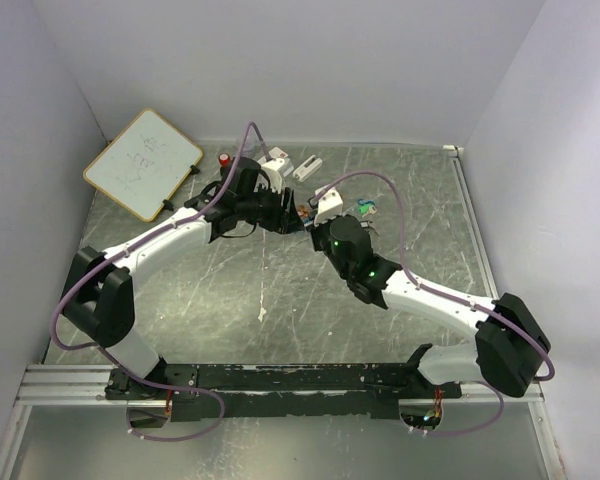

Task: Put the keys on the keyring

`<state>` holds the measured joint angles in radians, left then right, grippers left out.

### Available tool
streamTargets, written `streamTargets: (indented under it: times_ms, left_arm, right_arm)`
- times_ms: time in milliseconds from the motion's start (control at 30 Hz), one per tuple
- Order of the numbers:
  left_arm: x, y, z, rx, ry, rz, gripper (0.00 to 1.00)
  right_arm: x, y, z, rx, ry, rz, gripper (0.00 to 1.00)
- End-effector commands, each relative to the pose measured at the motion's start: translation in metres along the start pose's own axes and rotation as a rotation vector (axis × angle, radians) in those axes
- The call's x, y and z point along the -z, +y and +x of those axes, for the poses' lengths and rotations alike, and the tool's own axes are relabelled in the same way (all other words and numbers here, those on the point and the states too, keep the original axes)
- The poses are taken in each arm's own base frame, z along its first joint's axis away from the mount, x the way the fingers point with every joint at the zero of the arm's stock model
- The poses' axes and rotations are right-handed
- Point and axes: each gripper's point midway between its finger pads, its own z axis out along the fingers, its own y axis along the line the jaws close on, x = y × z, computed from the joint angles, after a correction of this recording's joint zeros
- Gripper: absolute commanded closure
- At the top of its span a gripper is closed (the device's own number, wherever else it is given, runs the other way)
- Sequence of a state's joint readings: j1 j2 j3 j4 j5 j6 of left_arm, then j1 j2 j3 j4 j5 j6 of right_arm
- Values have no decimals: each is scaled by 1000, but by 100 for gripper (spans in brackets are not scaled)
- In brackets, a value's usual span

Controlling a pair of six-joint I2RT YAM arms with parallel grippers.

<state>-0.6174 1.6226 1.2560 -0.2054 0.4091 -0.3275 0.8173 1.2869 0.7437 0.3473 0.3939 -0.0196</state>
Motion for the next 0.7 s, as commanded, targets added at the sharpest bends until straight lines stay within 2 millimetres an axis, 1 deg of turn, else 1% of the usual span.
streamTargets:
  times_ms: [0,67,133,267,433,467,533,600,667]
  left_arm:
    - [1,-8,-12,-14,-30,22,35]
    - [2,-7,-12,-12,-34,16,29]
    - [3,-5,-13,-6,-40,2,25]
    - [7,0,-18,-6,-65,-38,25]
    - [18,11,-27,59,-117,-116,24]
    - [20,16,-28,70,-128,-139,23]
    - [29,24,-33,96,-168,-193,21]
    - [40,37,-39,128,-216,-271,17]
    - [52,51,-40,169,-259,-350,10]
  right_arm:
    - [5,-14,-14,-23,-48,48,100]
    - [6,-14,-14,-24,-47,50,100]
    - [6,-15,-14,-24,-47,53,100]
    - [6,-15,-13,-23,-45,54,100]
    - [7,-17,-13,-22,-42,60,100]
    - [7,-17,-12,-21,-39,63,100]
    - [6,-19,-11,-23,-35,68,100]
    - [4,-22,-9,-34,-23,72,100]
    - [-1,-24,-2,-45,14,68,100]
